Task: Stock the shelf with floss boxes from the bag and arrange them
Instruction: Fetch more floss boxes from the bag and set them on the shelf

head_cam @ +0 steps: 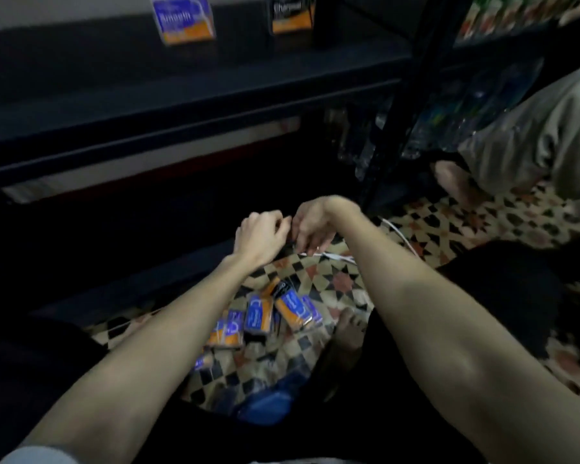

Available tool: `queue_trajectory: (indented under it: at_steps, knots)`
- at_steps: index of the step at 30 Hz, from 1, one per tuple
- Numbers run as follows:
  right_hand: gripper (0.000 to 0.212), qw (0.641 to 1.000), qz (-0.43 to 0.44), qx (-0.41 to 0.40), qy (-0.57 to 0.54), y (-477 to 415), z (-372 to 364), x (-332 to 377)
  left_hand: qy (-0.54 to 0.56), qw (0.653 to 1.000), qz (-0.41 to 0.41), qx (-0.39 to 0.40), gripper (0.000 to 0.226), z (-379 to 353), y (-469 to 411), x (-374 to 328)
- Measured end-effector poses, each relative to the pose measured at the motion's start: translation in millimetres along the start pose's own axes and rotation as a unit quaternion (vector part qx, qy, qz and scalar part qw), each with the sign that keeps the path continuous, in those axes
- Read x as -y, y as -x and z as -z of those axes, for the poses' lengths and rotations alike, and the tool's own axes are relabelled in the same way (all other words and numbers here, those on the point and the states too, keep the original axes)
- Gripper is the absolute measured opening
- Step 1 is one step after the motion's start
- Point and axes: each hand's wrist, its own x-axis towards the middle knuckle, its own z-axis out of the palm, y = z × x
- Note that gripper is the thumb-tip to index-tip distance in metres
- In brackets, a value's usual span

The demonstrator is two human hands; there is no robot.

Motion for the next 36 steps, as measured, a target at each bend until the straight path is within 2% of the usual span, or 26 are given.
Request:
queue_trajectory:
  at_steps: [2, 4, 8, 11, 13, 15, 17, 20, 24, 27, 30, 32, 36]
  knots:
    - [0.033, 0.998, -0.001, -0.056, 0.004, -33.8, -33.7, -16.7, -0.056, 0.993, 0.068, 0.079, 0.026, -29.0, 13.9, 17.2]
    - [0.028, 0.995, -0.013, -0.088, 0.041, -61.7, -66.1, -28.1, -0.098, 0.973, 0.125, 0.169, 0.028, -58.3, 26.4, 39.7]
    - [0.040, 0.994, -0.059, -0.060, 0.069, -108.7, -132.0, -56.1, -0.116, 0.934, 0.214, 0.263, 0.045, -103.0, 52.3, 74.7]
    - [0.058, 0.991, -0.095, -0.064, 0.071, -128.0, -169.5, -68.4, -0.112, 0.907, 0.272, 0.302, 0.047, -120.9, 68.2, 81.2]
    - [0.081, 0.987, -0.109, -0.112, 0.029, -135.7, -183.2, -69.7, -0.117, 0.898, 0.299, 0.301, 0.045, -130.5, 75.7, 86.1]
    - [0.087, 0.978, -0.121, -0.170, 0.002, -140.2, -189.1, -71.1, -0.109, 0.900, 0.312, 0.285, 0.042, -134.1, 79.0, 87.2]
    - [0.083, 0.975, -0.110, -0.191, 0.007, -146.2, -186.5, -73.7, -0.120, 0.907, 0.300, 0.270, 0.042, -132.5, 76.9, 87.4]
    - [0.064, 0.981, -0.083, -0.172, -0.035, -139.6, -165.6, -73.8, -0.145, 0.920, 0.266, 0.247, 0.055, -119.4, 70.0, 86.2]
    - [0.042, 0.996, -0.037, -0.072, -0.041, -126.1, -109.4, -77.8, 0.007, 0.935, 0.254, 0.247, 0.082, -85.2, 47.2, 93.8]
    - [0.052, 0.999, 0.020, -0.019, -0.029, -85.9, -55.1, -67.3, 0.071, 0.938, 0.214, 0.265, 0.066, -28.9, 29.2, 92.0]
    - [0.043, 0.996, 0.092, 0.010, -0.017, -23.7, 3.2, -30.2, 0.118, 0.926, 0.136, 0.331, 0.048, 43.8, 9.6, 69.1]
    - [0.040, 0.990, 0.138, 0.033, 0.018, 28.5, 39.9, 7.0, 0.096, 0.938, 0.071, 0.324, 0.047, 109.3, 2.6, 45.7]
    - [0.047, 0.965, 0.250, -0.015, 0.076, 121.2, 90.9, 89.6, 0.046, 0.962, -0.033, 0.268, 0.043, 242.8, 1.6, 9.8]
